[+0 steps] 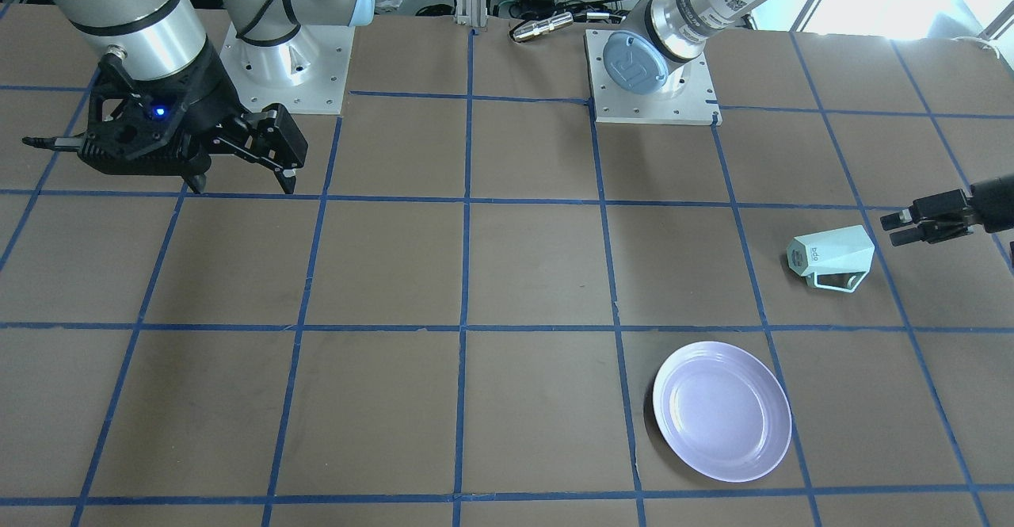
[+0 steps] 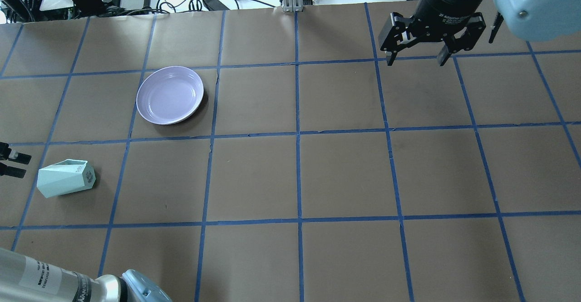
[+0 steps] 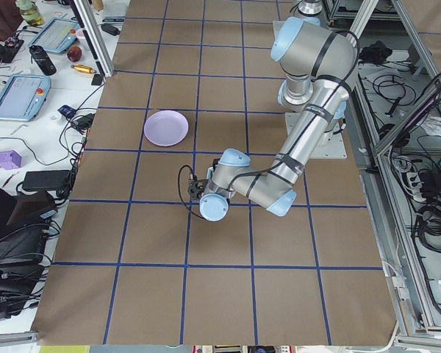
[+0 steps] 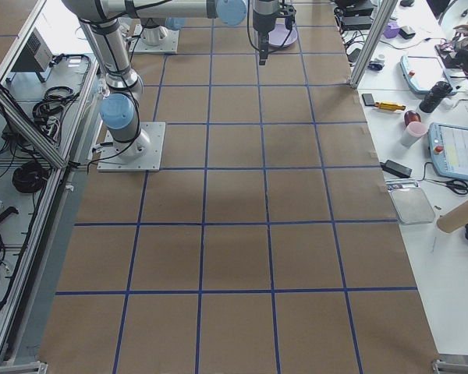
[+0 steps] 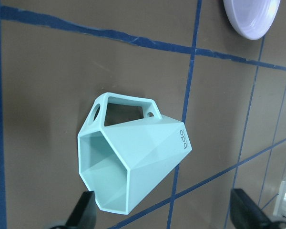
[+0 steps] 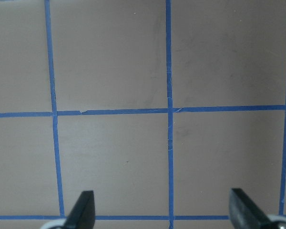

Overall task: Flip cup and place on plate
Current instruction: 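Close the left gripper on the mint-green mug's open end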

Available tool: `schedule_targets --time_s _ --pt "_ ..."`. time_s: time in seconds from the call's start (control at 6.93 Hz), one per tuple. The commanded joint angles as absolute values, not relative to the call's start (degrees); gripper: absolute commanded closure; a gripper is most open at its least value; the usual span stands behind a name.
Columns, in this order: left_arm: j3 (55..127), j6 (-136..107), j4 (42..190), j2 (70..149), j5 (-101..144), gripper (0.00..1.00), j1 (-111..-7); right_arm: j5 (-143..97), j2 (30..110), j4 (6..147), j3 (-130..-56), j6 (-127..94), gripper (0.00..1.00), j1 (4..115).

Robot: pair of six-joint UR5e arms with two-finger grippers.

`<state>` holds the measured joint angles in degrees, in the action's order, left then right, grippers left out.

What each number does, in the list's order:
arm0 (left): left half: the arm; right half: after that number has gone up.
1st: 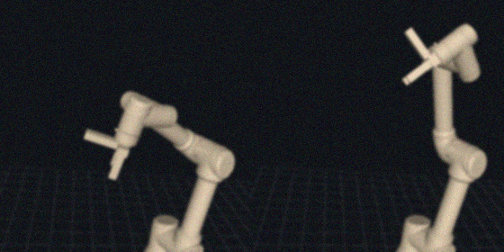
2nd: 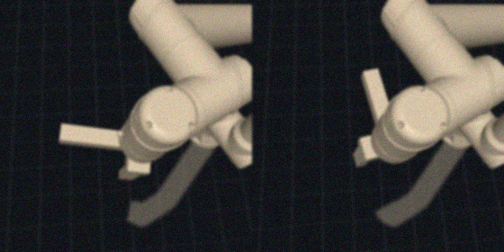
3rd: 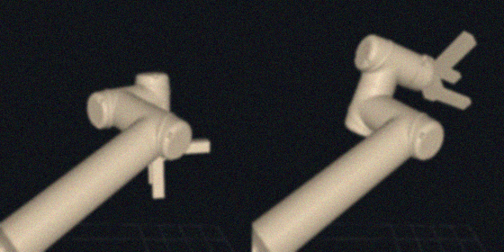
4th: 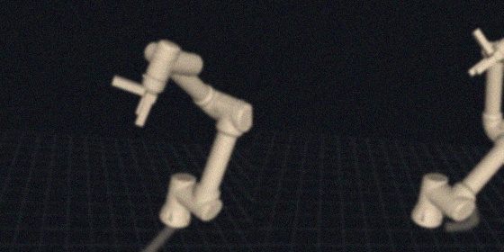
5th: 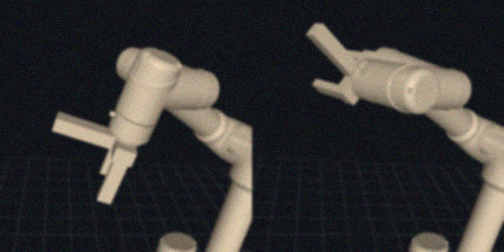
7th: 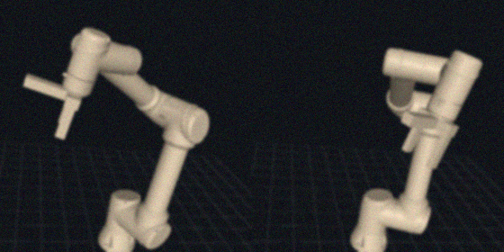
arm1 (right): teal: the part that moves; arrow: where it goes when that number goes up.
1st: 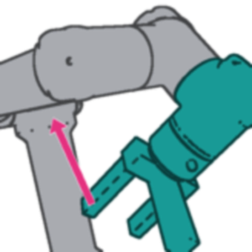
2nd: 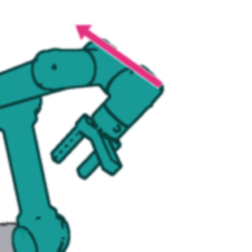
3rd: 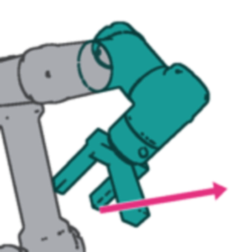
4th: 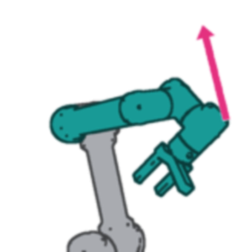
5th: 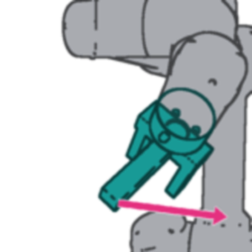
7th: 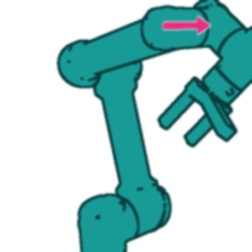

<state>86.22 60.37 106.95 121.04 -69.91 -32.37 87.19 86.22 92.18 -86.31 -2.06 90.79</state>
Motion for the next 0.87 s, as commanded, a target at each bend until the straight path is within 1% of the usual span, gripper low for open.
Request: schedule_targets --time_s 0.0,0.29,0.43,0.58,0.72 --pt "86.22 62.22 109.85 123.91 -67.33 0.00 -32.17 87.10 86.22 92.20 -86.31 -2.02 0.00 90.79" --pt "86.22 63.28 111.52 125.76 -67.32 0.00 -32.17 87.10 86.22 92.20 -86.31 -2.11 0.00 90.79" --pt "86.13 65.02 113.62 126.64 -67.32 0.03 -32.17 87.10 86.22 92.20 -86.31 -2.11 0.00 90.79" --pt "85.78 67.65 115.90 127.00 -67.24 0.17 -32.17 87.19 86.22 92.20 -86.31 -2.11 0.00 90.79" --pt "85.69 68.37 116.54 127.44 -67.24 0.42 -32.25 87.10 86.22 92.20 -86.31 -2.11 0.00 90.79"
